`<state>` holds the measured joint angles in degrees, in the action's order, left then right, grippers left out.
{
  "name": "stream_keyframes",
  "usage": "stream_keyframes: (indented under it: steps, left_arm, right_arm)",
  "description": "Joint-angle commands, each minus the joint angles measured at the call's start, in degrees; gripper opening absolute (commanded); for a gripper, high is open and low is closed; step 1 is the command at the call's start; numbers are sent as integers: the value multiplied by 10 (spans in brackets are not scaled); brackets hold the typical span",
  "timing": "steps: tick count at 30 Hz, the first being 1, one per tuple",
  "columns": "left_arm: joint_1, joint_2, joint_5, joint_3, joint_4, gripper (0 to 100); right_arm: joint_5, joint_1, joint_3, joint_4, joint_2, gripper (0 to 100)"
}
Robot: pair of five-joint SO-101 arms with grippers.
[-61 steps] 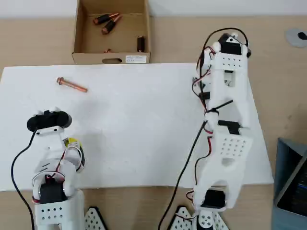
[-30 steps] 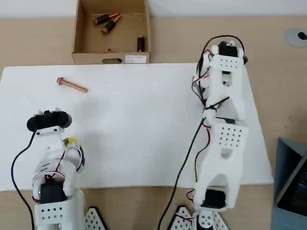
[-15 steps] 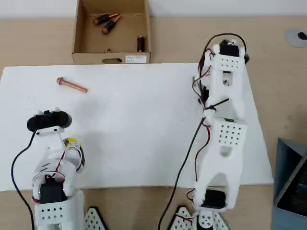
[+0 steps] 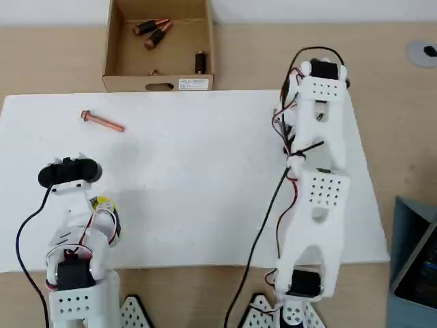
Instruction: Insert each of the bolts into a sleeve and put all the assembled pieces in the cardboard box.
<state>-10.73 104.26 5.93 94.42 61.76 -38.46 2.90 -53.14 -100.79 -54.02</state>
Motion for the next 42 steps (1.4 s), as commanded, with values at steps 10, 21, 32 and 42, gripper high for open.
stream_keyframes:
  steps: [10,21,32,42]
  left_arm:
    - [-6,3,5,-2,-13,4]
    - [-6,3,5,-2,-13,4]
    - [-6,3,5,-2,-13,4]
    - [-5,3,5,-2,-13,4]
  right_arm:
    - [9,-18,-38,-13,4,16]
    - [23,-21,-51,-12,9,9]
    - [115,-44,-123,-13,125,9]
    - [209,-50,-114,-17,341,9]
